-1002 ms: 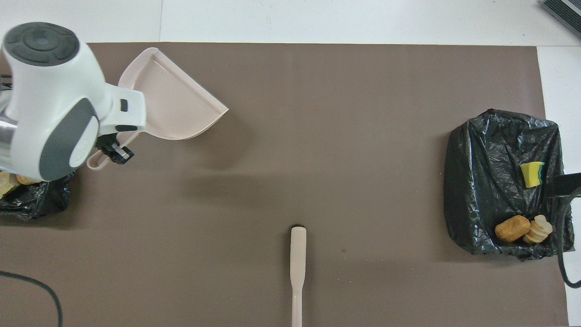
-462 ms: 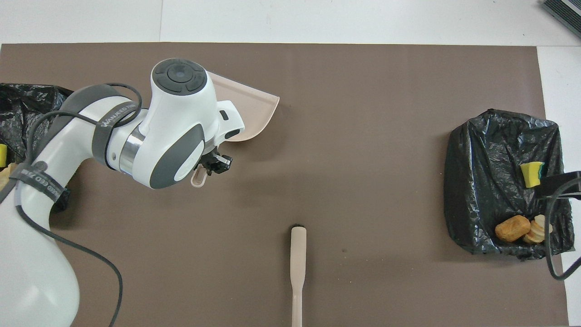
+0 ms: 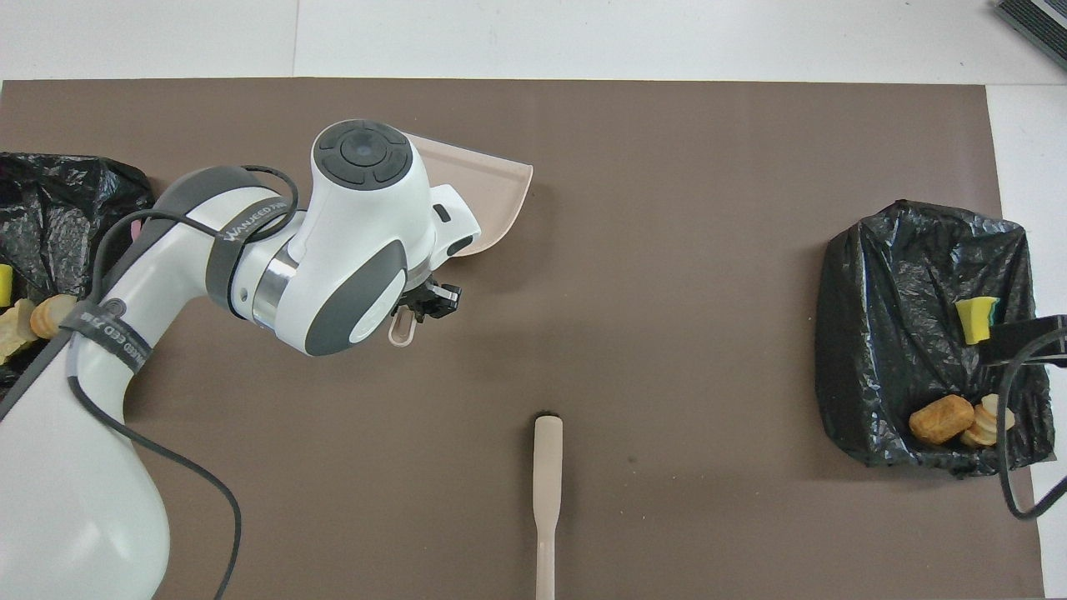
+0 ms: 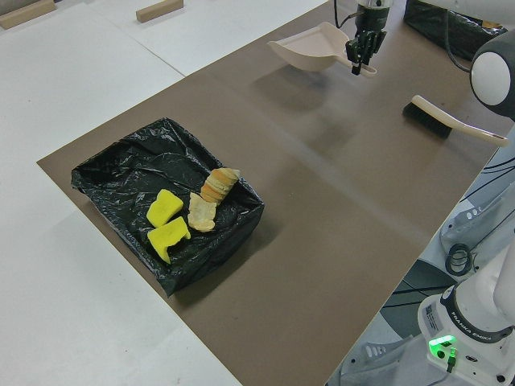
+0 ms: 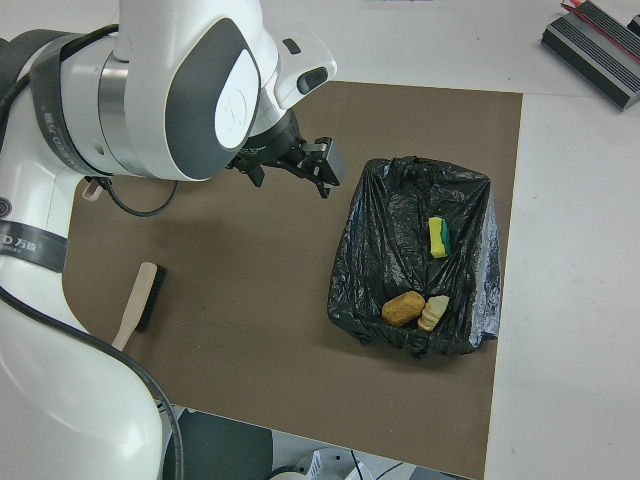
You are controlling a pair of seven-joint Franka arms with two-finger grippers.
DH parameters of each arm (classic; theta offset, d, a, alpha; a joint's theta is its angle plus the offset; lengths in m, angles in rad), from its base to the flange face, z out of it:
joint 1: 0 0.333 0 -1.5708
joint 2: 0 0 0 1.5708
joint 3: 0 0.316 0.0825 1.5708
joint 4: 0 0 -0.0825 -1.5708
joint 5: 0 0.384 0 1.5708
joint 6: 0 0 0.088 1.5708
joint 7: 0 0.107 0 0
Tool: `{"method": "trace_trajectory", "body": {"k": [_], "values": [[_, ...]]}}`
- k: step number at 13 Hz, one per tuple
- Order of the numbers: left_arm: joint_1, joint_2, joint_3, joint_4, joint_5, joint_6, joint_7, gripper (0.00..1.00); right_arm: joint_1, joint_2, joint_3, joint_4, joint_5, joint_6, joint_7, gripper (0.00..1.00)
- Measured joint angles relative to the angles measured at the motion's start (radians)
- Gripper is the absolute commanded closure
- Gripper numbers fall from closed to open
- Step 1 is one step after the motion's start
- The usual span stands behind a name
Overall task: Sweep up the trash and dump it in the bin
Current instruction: 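Bring the dustpan back over the mat with the left gripper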
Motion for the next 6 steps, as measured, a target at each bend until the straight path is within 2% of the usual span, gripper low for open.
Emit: {"method": "trace_trajectory", "body": {"k": [6], "values": [[-0.078,0.117,-0.024,0.026,0.000,0.092,-0.123,1.00,0.000,0.000,0.000,0.000,0.000,0.000,0.000,0.00]]}}
